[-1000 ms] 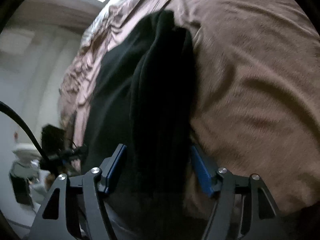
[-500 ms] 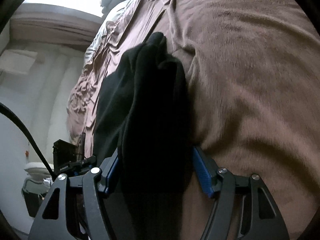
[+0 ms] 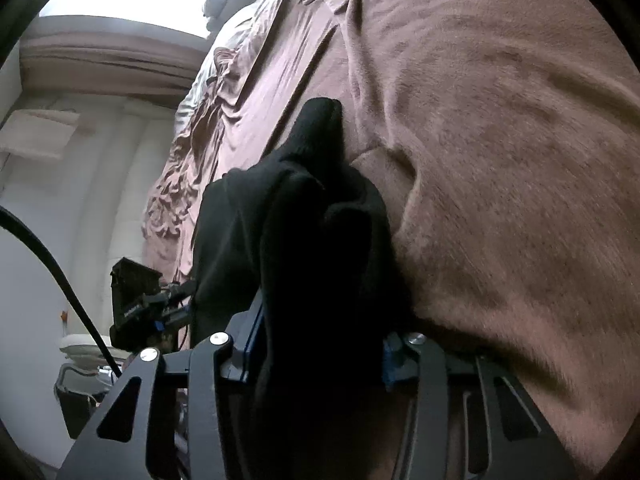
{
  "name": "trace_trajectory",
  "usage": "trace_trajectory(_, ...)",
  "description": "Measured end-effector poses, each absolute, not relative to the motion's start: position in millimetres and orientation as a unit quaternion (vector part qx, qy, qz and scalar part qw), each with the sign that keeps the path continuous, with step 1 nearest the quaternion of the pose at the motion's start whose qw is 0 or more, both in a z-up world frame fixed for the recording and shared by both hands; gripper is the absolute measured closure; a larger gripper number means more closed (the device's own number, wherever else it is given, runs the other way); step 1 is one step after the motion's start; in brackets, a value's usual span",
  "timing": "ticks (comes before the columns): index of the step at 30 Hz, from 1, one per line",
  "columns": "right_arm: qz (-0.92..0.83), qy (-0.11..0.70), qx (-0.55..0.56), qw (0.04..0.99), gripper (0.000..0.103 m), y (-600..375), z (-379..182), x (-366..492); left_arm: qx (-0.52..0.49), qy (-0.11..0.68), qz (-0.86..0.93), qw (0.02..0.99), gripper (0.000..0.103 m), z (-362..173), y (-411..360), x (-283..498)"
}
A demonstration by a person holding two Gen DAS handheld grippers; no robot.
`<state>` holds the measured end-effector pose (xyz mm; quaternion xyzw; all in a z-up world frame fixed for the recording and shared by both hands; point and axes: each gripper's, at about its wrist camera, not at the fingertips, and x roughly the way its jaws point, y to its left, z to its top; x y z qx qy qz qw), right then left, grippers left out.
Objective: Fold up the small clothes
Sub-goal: 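Lift the folded black bundle off the bed with both grippers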
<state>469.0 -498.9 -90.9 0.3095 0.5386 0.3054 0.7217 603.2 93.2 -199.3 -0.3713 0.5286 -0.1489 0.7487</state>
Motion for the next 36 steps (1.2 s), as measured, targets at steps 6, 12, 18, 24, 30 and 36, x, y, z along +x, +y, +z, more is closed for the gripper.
trace_trajectory(6, 0.312, 0.53, 0.307, 0.727, 0.061, -498, -88, 476, -0.362, 0.532, -0.15, 0.75, 0.056, -202, 88, 634)
trace_trajectory(12, 0.301, 0.531, 0.301, 0.733, 0.079, -494, -86, 478, -0.365, 0.529, -0.148, 0.752, 0.075, -200, 90, 645)
trace_trajectory(18, 0.306, 0.507, 0.252, 0.765, 0.085, -478, -49, 461, -0.351, 0.499, -0.169, 0.774, 0.085, -168, 85, 635)
trace_trajectory(24, 0.309, 0.481, 0.217, 0.791, 0.086, -463, -7, 435, -0.343, 0.463, -0.19, 0.795, 0.086, -123, 81, 611)
trace_trajectory(30, 0.313, 0.45, 0.207, 0.81, 0.086, -467, 24, 401, -0.351, 0.424, -0.207, 0.809, 0.087, -81, 83, 576)
trace_trajectory(36, 0.316, 0.424, 0.2, 0.825, 0.086, -474, 49, 358, -0.347, 0.402, -0.216, 0.819, 0.087, -47, 78, 543)
